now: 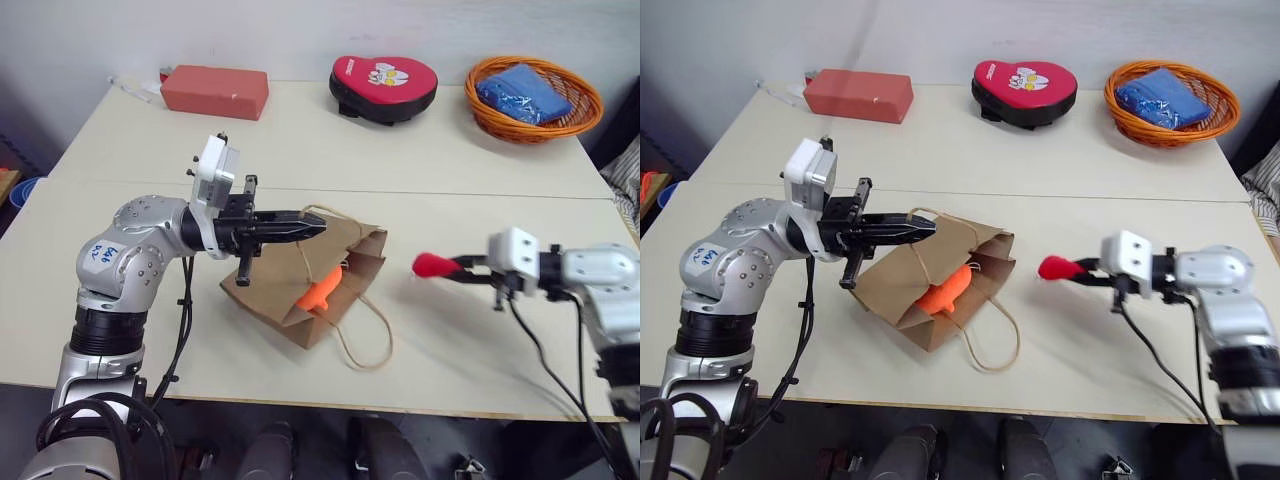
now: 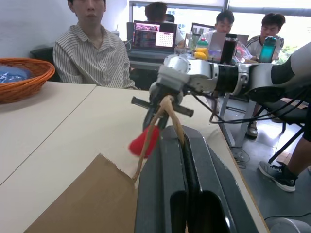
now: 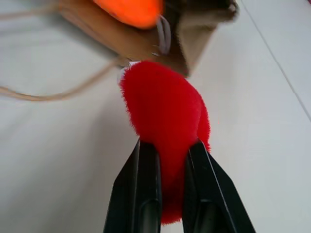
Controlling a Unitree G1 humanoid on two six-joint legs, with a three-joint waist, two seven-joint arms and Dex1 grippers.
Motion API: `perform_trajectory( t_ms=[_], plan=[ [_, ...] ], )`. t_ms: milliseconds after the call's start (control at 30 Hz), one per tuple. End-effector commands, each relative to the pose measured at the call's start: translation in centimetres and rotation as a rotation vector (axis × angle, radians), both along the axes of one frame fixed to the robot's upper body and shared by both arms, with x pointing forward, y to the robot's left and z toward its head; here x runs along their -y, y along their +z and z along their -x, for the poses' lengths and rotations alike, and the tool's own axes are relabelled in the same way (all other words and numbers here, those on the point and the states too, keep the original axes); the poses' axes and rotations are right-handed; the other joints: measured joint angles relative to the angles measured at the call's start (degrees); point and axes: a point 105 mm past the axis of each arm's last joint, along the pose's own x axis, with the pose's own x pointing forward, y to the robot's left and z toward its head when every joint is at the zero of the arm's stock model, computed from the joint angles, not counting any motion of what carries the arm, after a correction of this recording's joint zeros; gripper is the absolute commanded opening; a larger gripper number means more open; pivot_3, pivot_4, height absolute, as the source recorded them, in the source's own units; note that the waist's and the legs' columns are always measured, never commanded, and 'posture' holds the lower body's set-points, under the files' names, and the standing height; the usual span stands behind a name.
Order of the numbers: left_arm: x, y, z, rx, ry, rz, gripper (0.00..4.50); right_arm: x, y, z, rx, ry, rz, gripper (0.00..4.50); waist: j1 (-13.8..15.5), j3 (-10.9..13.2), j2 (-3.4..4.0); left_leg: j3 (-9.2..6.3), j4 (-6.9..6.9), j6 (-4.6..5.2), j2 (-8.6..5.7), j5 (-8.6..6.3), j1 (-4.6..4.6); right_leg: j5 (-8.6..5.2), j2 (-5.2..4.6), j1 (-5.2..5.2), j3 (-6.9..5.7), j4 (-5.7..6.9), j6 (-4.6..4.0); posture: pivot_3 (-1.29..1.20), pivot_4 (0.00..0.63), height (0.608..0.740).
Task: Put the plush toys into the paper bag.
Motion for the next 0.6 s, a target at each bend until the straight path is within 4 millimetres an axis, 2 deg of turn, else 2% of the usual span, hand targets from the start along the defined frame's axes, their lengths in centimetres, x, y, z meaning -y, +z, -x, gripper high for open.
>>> perform_trajectory(
  t_ms=[33, 100, 233, 433, 600],
  plan=[
    [0.4, 1.0, 0.5, 0.028, -0.039, 0.025, 0.0, -4.0, 0.5, 0.7, 0.016, 0.045, -0.067, 0.12, -0.5, 0.0, -0.02, 0.02, 0.01, 0.0, -0.01, 0.0, 0.08, 0.0, 0.01, 0.0, 0.06, -0.01, 0.0, 0.0, 0.15, 0.74],
    [0.6, 1.0, 0.5, 0.025, -0.047, 0.027, 0.0, -6.2, -0.3, 0.6, 0.002, 0.033, -0.079, 0.12, -0.7, 0.0, -0.03, 0.01, 0.02, -0.07, -0.01, 0.04, 0.18, 0.0, 0.03, 0.01, 0.07, 0.14, 0.0, 0.0, 0.15, 0.74],
    [0.9, 1.1, 0.7, 0.022, -0.064, 0.026, 0.0, -10.6, 0.0, -2.4, 0.014, -0.115, -0.205, 0.12, -0.8, 0.0, -0.02, -0.02, 0.0, -0.17, -0.02, 0.09, 0.24, -0.01, 0.04, -0.03, 0.1, 0.27, -0.01, 0.0, 0.15, 0.74],
    [0.9, 1.1, 0.9, 0.021, -0.072, 0.027, 0.0, -12.7, -0.5, -4.9, -0.003, -0.249, -0.187, 0.12, 0.0, 0.0, -0.02, -0.1, 0.23, -0.15, -0.09, 0.1, -0.67, 0.0, -0.01, -0.84, 0.03, 0.36, -0.01, 0.0, 0.15, 0.74],
    [1.0, 1.0, 1.0, 0.018, -0.076, 0.031, 0.0, -14.3, -1.5, -6.4, -0.065, -0.33, -0.176, 0.12, -0.2, 0.0, -0.02, -0.1, 0.25, -0.14, -0.13, 0.1, -0.67, 0.0, -0.02, -0.84, 0.03, 0.33, -0.01, 0.0, 0.15, 0.74]
  ],
)
